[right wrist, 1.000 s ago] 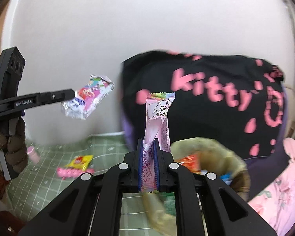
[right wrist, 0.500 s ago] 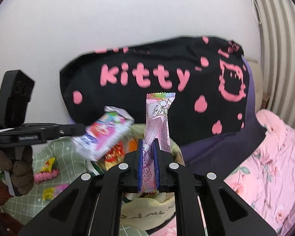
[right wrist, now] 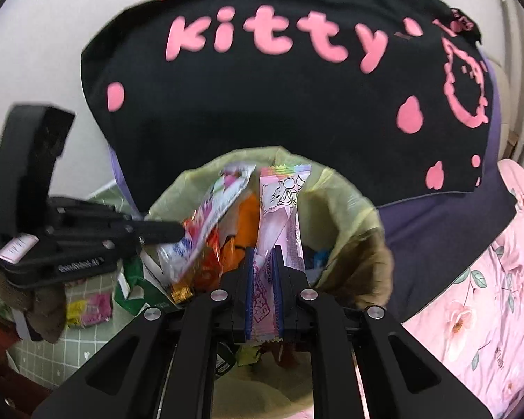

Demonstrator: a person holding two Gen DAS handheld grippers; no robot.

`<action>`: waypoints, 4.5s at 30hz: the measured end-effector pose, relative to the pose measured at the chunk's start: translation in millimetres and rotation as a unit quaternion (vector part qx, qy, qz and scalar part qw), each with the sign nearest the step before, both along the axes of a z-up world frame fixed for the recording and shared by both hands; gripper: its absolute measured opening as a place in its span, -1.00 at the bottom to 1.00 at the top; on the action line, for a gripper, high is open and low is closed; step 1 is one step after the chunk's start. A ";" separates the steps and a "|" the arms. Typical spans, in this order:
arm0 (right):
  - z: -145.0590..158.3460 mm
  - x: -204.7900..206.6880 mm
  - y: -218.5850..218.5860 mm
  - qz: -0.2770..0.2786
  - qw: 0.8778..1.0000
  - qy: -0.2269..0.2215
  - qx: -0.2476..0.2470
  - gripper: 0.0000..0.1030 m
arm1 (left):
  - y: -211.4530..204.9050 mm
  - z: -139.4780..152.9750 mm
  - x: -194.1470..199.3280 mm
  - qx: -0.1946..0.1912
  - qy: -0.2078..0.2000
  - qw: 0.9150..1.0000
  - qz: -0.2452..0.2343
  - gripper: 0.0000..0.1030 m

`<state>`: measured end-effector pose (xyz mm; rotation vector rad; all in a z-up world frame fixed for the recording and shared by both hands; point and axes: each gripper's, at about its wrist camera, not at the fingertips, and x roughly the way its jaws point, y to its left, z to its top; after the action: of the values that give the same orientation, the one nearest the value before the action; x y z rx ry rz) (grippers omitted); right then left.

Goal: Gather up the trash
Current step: 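Carry the pink stick wrapper and white packet to the yellow bag bin and release both, then move both grippers back over the nabati wrapper and pink-yellow packet, then grasp the yellow nabati wrapper with the left gripper while the right grasps the pink-yellow packet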

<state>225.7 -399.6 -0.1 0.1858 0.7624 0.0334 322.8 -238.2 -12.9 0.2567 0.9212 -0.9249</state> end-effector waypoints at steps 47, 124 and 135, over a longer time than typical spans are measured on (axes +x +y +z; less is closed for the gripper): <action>50.0 -19.7 87.7 0.045 0.992 -0.113 -0.017 -0.08 | 273.8 15.5 -37.7 -0.101 -0.065 0.948 0.293 0.03; -108.3 19.6 349.1 0.284 0.933 0.030 -0.220 -0.19 | 462.8 -79.5 -98.8 -0.027 0.046 0.870 0.489 -0.22; -87.9 43.4 280.5 0.177 0.979 0.091 0.051 -0.19 | 463.9 -81.9 -96.6 -0.041 0.052 0.871 0.487 -0.21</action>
<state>269.1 -119.1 -88.1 0.1498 0.9700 0.3994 226.2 225.6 -94.8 -0.3320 0.9463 -0.0303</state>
